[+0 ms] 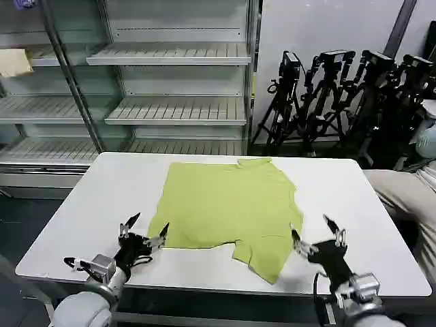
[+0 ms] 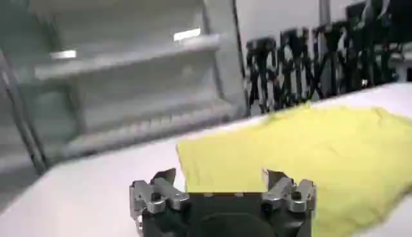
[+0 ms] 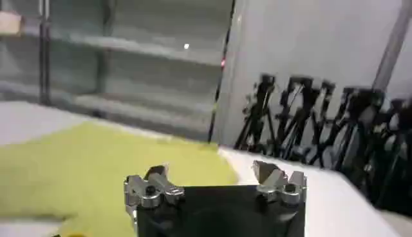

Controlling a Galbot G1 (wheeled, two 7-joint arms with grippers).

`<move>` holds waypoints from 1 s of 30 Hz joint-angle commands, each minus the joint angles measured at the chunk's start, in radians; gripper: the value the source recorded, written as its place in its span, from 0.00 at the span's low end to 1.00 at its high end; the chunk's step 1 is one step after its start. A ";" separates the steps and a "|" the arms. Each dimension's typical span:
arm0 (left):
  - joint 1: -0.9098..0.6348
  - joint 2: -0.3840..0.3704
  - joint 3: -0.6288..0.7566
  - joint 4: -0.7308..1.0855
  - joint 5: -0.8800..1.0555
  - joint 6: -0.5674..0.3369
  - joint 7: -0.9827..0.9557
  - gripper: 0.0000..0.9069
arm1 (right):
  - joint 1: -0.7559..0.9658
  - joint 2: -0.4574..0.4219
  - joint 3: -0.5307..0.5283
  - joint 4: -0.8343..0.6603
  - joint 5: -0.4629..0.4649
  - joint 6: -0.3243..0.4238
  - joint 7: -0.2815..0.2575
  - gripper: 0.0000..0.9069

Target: Fold and organize the clothes.

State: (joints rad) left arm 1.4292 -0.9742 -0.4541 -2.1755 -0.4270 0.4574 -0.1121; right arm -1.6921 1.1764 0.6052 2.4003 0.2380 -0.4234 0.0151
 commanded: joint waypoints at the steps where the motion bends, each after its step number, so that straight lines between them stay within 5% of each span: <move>1: 0.080 0.009 -0.035 -0.052 -0.100 0.120 -0.030 1.00 | -0.190 -0.011 0.006 0.075 0.036 -0.040 -0.009 1.00; 25: -0.023 0.022 -0.051 0.093 -0.123 0.120 -0.020 1.00 | -0.051 0.028 -0.238 -0.029 -0.021 -0.091 0.122 1.00; 26: -0.026 0.022 -0.047 0.100 -0.121 0.120 -0.020 0.94 | -0.045 0.031 -0.242 -0.038 -0.021 -0.091 0.125 0.88; 27: -0.028 0.023 -0.045 0.101 -0.117 0.120 -0.019 0.71 | -0.042 0.033 -0.243 -0.043 -0.021 -0.091 0.128 0.61; 28: -0.028 0.023 -0.042 0.105 -0.109 0.119 -0.017 0.24 | -0.041 0.035 -0.242 -0.049 -0.021 -0.092 0.128 0.08; 29: -0.028 0.022 -0.038 0.109 -0.101 0.120 -0.016 0.02 | -0.036 0.038 -0.240 -0.058 -0.019 -0.093 0.129 0.00; 30: -0.027 0.022 -0.037 0.111 -0.096 0.119 -0.015 0.01 | -0.033 0.039 -0.240 -0.064 -0.012 -0.096 0.131 0.00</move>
State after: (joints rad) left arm 1.4101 -0.9548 -0.4884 -2.0782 -0.5301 0.5658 -0.1229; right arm -1.7365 1.2164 0.3948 2.3587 0.2337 -0.5147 0.1333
